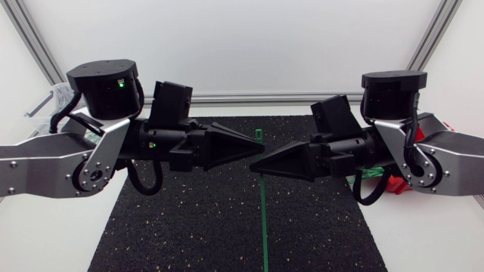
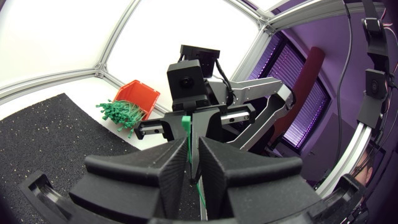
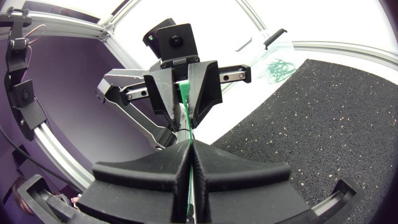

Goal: Take a green cable tie from the red box, thread the tail through the head to close it, then place it in the transparent bin on the left.

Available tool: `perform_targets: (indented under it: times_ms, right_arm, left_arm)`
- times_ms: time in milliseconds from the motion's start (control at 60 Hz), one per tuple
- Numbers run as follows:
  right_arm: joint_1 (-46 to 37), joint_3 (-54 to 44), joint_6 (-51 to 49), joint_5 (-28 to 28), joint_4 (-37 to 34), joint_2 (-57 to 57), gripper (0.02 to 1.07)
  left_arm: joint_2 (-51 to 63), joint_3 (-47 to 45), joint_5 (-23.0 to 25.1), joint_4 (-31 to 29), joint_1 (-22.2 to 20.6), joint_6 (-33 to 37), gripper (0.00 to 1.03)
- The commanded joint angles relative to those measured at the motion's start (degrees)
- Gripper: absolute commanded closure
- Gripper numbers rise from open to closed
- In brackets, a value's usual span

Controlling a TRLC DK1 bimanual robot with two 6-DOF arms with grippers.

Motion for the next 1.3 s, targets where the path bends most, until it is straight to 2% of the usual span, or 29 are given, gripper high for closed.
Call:
perform_targets:
  times_ms: [0,100,1133,1150,1183,1233,1283]
  right_arm:
    - [0.37,-1.32,1.28,0.32,1.02,-0.9,1.01]
    - [0.37,-1.32,1.28,0.41,1.11,-0.9,1.01]
    - [1.86,-1.85,0.49,3.13,1.29,-0.11,1.01]
    - [1.69,-1.68,0.49,3.04,1.11,-0.11,1.0]
    - [1.34,-1.5,0.49,2.96,0.58,-0.29,0.88]
    - [0.19,-1.15,0.49,2.78,-0.03,-0.64,0.6]
    - [-0.86,-0.89,0.4,1.37,-0.82,-1.34,0.4]
  left_arm:
    - [0.37,1.44,-0.08,1.3,0.55,-1.23,0.89]
    - [0.46,1.35,-0.08,1.65,0.64,-1.32,0.98]
    - [0.37,2.14,-1.23,2.36,1.78,-4.22,0.99]
    - [0.28,2.14,-1.23,2.36,1.78,-4.22,0.99]
    - [0.28,2.31,-1.23,2.36,1.87,-4.31,0.99]
    - [0.19,2.4,-1.23,2.36,2.04,-4.31,0.99]
    - [-0.07,2.58,-1.23,2.44,2.66,-4.49,0.99]
